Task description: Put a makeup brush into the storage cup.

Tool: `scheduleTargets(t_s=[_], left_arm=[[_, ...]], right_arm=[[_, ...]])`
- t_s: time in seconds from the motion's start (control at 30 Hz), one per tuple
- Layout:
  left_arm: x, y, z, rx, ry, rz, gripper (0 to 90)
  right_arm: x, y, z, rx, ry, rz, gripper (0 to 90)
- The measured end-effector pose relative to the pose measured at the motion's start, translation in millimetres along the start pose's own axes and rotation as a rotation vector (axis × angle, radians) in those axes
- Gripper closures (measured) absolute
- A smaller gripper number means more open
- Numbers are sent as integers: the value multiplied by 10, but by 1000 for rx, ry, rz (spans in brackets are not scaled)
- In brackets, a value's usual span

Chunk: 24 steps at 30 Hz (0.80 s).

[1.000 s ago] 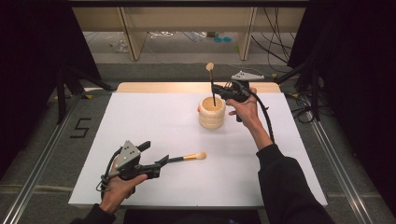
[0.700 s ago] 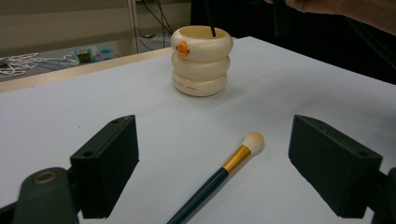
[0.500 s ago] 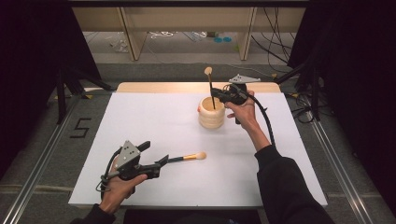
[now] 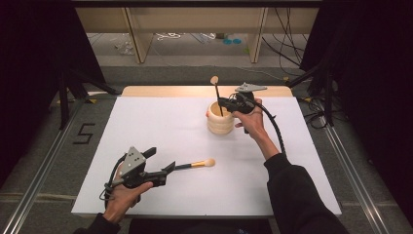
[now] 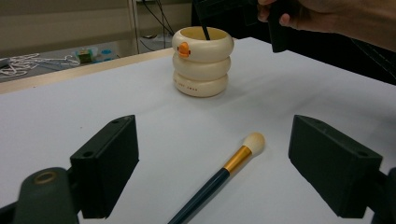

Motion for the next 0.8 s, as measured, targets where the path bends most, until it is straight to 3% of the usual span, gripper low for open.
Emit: scheduleTargets(t_s=[0.67, 0.8], left_arm=[[7, -1, 6, 1, -1, -3, 159], [7, -2, 7, 1, -1, -4, 159]], right_arm=[[-4, 74, 10, 28, 9, 13, 824], [-6, 64, 36, 34, 23, 0, 717]])
Point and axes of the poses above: each handheld gripper's, and its own axes: z roughly backward along the jaws, y roughly out of its underside, x roughly to its left, the point moved 2 cm from there along -z, roughly forward along the jaws, and after that the axes turned 8 degrees about z, right-handed, at the moved point
